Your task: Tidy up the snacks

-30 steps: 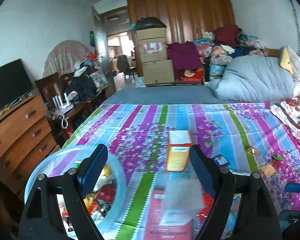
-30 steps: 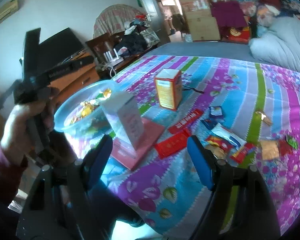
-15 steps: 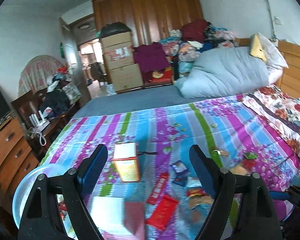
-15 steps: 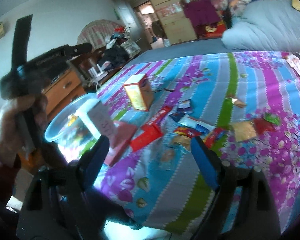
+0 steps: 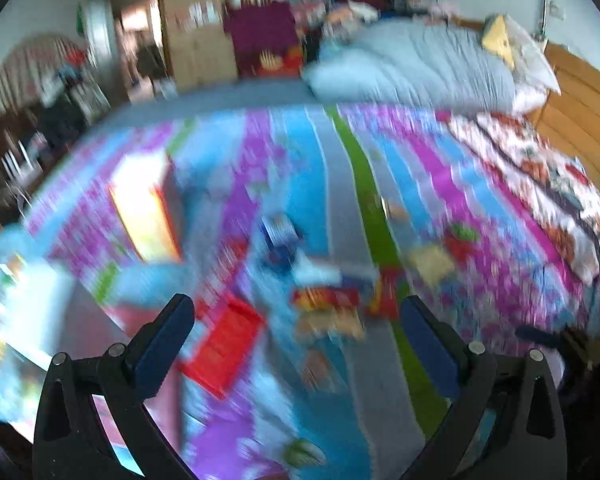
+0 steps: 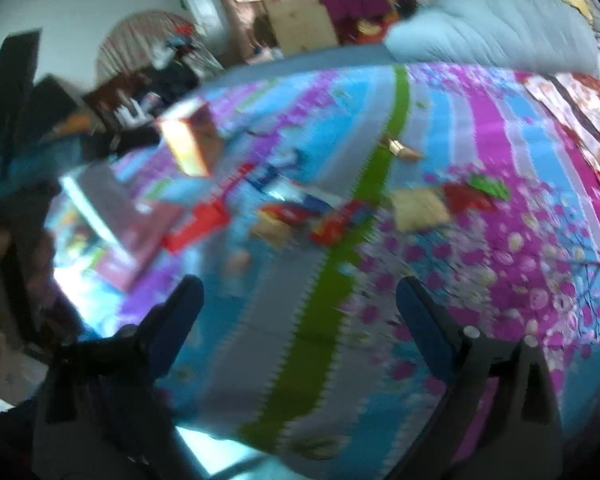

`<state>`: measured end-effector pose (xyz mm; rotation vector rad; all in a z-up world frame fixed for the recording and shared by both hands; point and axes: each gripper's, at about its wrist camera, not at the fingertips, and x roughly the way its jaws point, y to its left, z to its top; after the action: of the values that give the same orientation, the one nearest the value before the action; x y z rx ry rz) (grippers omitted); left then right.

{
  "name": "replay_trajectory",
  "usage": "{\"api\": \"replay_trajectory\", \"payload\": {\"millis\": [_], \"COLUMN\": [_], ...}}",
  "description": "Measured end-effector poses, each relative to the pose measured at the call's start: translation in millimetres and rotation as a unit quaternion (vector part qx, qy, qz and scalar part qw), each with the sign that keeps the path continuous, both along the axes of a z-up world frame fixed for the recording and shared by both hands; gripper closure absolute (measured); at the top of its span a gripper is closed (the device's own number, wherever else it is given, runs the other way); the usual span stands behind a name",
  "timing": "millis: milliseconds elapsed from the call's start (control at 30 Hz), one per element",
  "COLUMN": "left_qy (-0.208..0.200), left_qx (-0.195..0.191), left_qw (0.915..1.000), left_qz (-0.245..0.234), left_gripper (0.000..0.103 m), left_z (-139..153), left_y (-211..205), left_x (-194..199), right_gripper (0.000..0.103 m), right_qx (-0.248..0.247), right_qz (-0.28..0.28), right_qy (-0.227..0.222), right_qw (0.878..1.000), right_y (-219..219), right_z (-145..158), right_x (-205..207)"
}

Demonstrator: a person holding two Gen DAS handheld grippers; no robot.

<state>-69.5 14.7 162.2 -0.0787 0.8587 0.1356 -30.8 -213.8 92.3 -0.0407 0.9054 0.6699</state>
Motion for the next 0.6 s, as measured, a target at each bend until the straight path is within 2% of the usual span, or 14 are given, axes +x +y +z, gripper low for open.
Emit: {"api": "replay_trajectory", "payload": {"millis": [133,300,433,600], "left_qy": [0.045,0.065,0.06,0.042], "left_qx": [-0.02,-0.048,-0.051,-0.038], "left_qw": [0.9988,0.9967,0.9968,0.9983], "left_qz": [-0.005,0.003,0.017,0.014], "left_gripper": [0.0,0.0,0.0,0.0], "left_z": [-63.7,-119.0,-139.8,-145.7], "left_y": [-4.6,4.4,14.1,14.6], "left_x": [-2.3,-7.2,-7.4,0.1], "right_gripper": [0.005,0.005,0.005,0.003], "right_qx": [-0.034,-0.053,-0.065,-0.082], "right_qz": [-0.014,-0.024,-0.03,-0.041], "right_qy": [0.025,0.027,0.028,0.021], "right_qw": [0.999,0.998,0.997,0.996], "right_y": [-1.8,9.9,22.8,34.7], "right_z": [-28.7,-49.2,-64.6,-76.0], "right_x": [17.2,39.6,55.2,63.6]}}
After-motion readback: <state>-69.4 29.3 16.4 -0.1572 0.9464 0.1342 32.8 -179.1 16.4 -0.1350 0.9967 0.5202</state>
